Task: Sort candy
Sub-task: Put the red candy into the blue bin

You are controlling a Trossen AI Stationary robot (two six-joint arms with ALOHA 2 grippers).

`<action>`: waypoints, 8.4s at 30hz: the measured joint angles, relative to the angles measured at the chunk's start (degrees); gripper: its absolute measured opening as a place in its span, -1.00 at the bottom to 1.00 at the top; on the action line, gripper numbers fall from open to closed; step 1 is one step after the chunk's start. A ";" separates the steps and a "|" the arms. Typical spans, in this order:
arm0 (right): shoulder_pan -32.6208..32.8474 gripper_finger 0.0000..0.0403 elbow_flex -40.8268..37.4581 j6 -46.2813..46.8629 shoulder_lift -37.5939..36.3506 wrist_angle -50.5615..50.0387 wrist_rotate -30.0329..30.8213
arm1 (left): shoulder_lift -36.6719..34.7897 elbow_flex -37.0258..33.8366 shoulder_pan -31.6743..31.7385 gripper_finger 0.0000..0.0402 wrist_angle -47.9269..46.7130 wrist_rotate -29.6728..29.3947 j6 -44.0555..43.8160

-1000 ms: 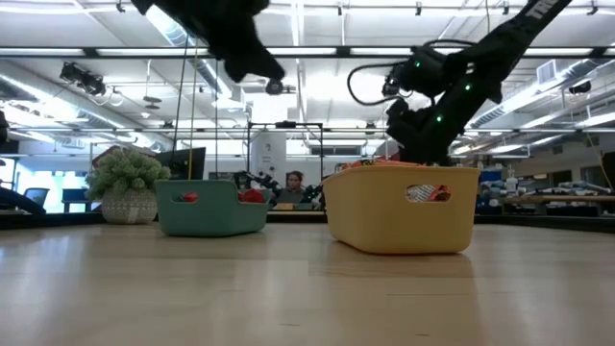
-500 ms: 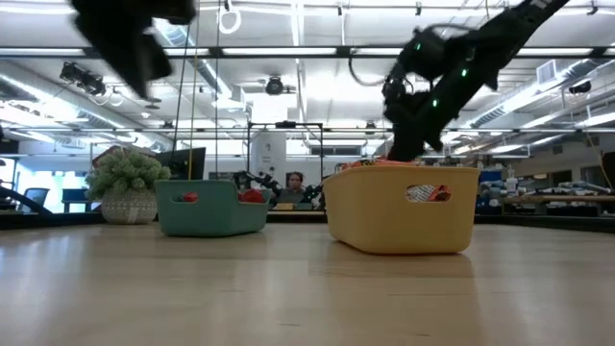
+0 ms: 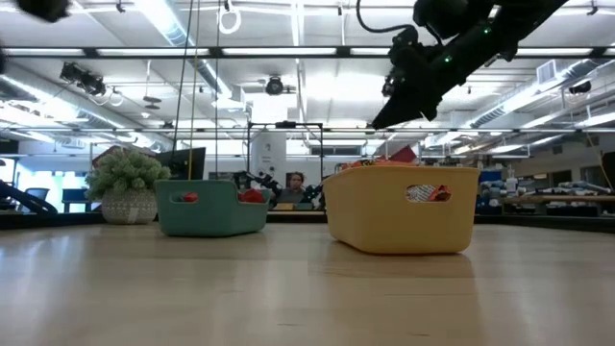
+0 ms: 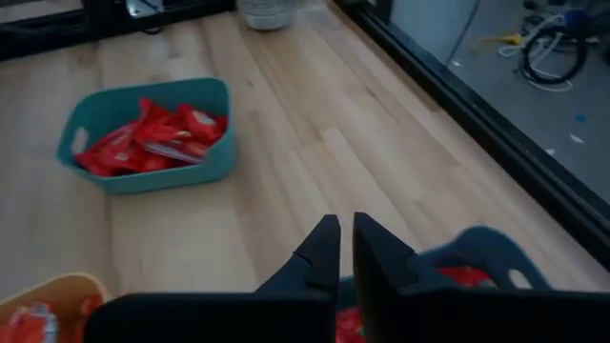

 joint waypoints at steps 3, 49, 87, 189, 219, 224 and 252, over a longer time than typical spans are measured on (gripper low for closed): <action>1.64 -0.86 0.00 0.15 0.11 0.43 0.02 | 3.30 -0.02 -2.34 -0.90 0.06 3.95 -5.33; 10.44 -0.69 -0.04 -0.60 0.13 -0.12 0.04 | 18.99 -7.10 -11.78 -0.76 13.77 23.80 -23.29; 19.81 -1.00 -6.53 2.75 -17.47 -9.21 23.17 | 18.51 21.68 43.66 -1.00 20.71 -8.14 64.15; -6.12 -0.75 -9.60 6.97 1.12 11.85 0.79 | 2.05 -42.80 62.29 -0.99 124.59 10.73 72.89; 51.49 -0.71 5.97 73.10 0.40 -46.89 -11.46 | 2.11 -46.36 62.10 -0.99 125.35 11.39 74.22; 56.81 -0.46 6.78 74.83 4.35 -48.15 -20.58 | 2.11 -46.36 62.10 -0.99 123.56 11.39 74.71; 67.73 0.26 6.93 52.97 26.98 -41.39 -40.04 | 2.14 -46.34 62.10 -0.99 119.82 11.37 76.30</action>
